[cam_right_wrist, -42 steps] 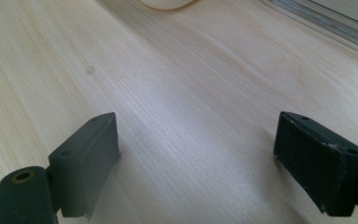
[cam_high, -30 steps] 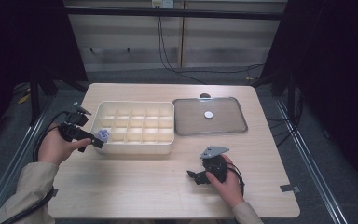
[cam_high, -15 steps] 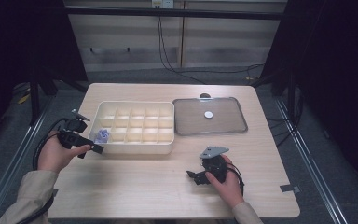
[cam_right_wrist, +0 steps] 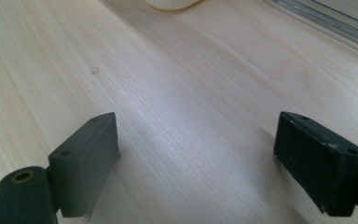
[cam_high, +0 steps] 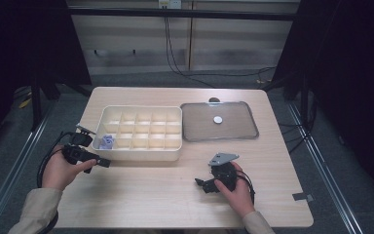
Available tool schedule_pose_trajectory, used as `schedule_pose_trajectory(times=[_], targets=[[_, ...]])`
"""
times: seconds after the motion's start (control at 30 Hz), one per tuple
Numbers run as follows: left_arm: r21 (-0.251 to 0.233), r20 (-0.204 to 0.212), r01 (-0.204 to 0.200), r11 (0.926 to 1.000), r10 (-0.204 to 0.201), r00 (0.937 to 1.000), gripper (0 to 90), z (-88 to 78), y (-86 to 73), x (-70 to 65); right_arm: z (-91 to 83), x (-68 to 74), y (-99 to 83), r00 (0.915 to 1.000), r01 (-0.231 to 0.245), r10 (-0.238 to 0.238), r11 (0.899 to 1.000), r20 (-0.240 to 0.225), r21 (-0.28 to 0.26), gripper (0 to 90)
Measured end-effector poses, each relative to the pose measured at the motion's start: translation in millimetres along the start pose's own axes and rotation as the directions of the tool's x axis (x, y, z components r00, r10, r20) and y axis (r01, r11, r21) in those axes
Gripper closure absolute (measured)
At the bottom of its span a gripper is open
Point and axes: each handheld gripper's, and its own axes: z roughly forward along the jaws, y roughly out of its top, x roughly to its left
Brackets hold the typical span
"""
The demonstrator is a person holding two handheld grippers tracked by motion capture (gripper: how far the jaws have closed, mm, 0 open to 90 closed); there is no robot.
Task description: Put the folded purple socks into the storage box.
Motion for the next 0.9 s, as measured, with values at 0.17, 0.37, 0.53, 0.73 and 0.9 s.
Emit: schedule_pose_trajectory(times=[0.17, 0.37, 0.53, 0.73, 0.9], targets=[[0.007, -0.003, -0.011, 0.9999, 0.011, 0.9999, 26.2, 5.7, -5.5, -0.1, -0.4, 0.9, 0.0, 1.0, -0.008, 0.008, 1.0, 0.001, 0.005, 13.3], [0.002, 0.007, -0.01, 0.9999, 0.01, 0.9999, 26.2, 12.6, -12.3, -2.3, -0.4, 1.1, 0.0, 0.9999, -0.01, 0.01, 1.0, 0.0, 0.006, 13.3], [-0.004, 0.022, -0.027, 0.9996, 0.027, 0.9994, 26.3, 21.4, -17.5, -4.0, -0.3, 1.0, 0.0, 1.0, -0.006, 0.006, 1.0, 0.0, 0.005, 13.3], [-0.015, 0.035, -0.03, 0.9995, 0.03, 0.9989, 26.4, 31.4, -23.1, -6.3, 0.0, 1.1, 0.0, 1.0, -0.001, 0.001, 1.0, -0.003, 0.001, 13.3], [-0.015, 0.036, -0.036, 0.9992, 0.036, 0.9987, 26.5, 38.9, -28.6, -6.8, 0.1, 1.1, 0.0, 1.0, 0.0, 0.0, 1.0, -0.003, 0.0, 13.4]])
